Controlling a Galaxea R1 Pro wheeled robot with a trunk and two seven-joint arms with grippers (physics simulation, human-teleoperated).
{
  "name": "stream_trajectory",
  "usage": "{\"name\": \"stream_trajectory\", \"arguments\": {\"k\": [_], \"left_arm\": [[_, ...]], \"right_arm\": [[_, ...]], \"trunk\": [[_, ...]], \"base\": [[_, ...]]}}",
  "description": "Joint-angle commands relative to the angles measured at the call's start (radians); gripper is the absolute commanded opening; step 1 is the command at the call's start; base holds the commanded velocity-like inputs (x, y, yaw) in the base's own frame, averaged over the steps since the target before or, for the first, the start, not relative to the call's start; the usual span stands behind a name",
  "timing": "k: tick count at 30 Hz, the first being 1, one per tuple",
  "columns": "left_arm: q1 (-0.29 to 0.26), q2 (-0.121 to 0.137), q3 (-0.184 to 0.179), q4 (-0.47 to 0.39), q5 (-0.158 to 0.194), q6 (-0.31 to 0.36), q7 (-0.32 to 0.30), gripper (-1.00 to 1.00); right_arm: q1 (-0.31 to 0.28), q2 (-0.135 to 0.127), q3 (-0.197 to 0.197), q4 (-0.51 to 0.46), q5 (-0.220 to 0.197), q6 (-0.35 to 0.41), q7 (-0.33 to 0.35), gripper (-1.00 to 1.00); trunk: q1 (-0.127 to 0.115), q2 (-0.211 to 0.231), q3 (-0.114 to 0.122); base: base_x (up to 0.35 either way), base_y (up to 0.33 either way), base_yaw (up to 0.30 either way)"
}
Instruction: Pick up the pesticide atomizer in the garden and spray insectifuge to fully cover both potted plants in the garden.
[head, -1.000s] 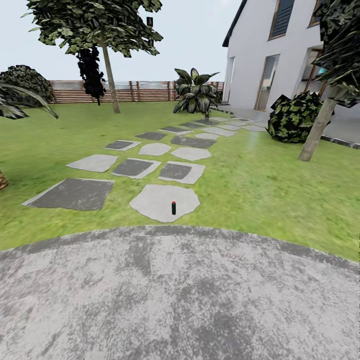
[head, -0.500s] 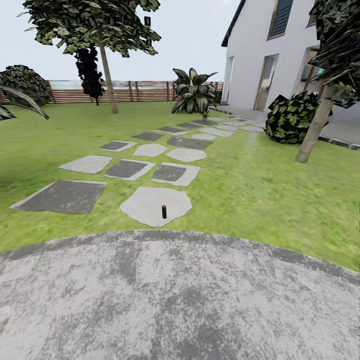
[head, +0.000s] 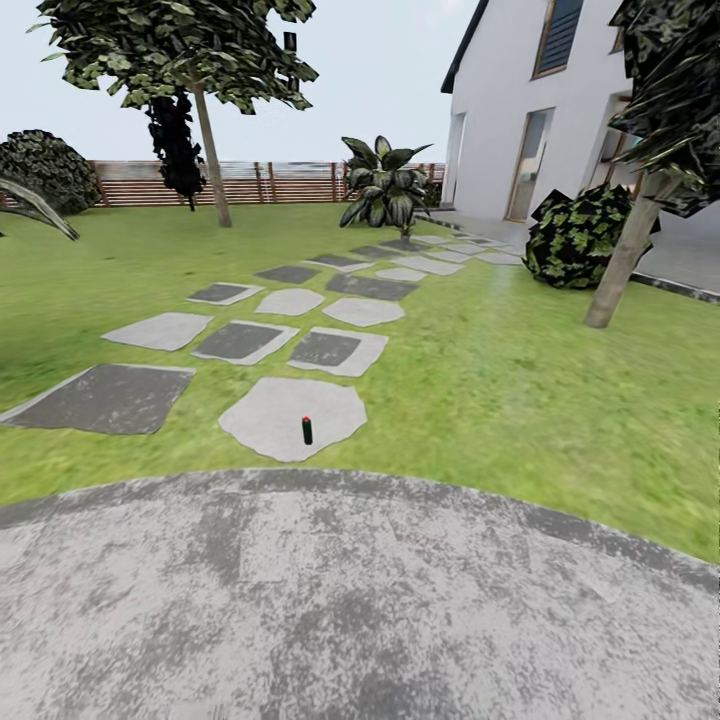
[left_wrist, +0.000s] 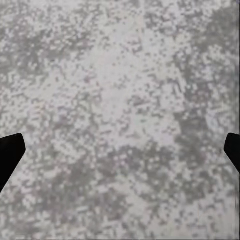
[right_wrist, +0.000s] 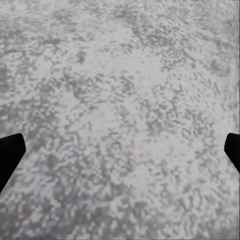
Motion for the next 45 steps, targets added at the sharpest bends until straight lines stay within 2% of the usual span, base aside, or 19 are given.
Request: {"name": "stream_trajectory", "arguments": {"k": [1, 14, 38, 45], "left_arm": [[0.0, 0.0, 0.001, 0.001, 0.0, -0.003, 0.0, 1.0], [0.0, 0.0, 0.001, 0.001, -0.001, -0.003, 0.0, 1.0], [0.0, 0.0, 0.001, 0.001, 0.0, -0.003, 0.0, 1.0], [0.0, 0.0, 0.001, 0.001, 0.0, -0.003, 0.001, 1.0]], "right_arm": [[-0.001, 0.0, 0.0, 0.001, 0.0, -0.003, 0.001, 1.0], [-0.001, 0.0, 0.0, 0.001, 0.001, -0.005, 0.001, 1.0], [-0.001, 0.0, 0.0, 0.001, 0.002, -0.004, 0.001, 1.0], [-0.001, 0.0, 0.0, 0.001, 0.002, -0.004, 0.001, 1.0]], "trunk": [[0.0, 0.0, -0.001], [0.0, 0.0, 0.001], [0.0, 0.0, 0.015], [0.0, 0.0, 0.015]], "base": [[0.133, -0.263, 0.0], [0.133, -0.263, 0.036], [0.133, -0.263, 0.238], [0.132, -0.263, 0.035]]}}
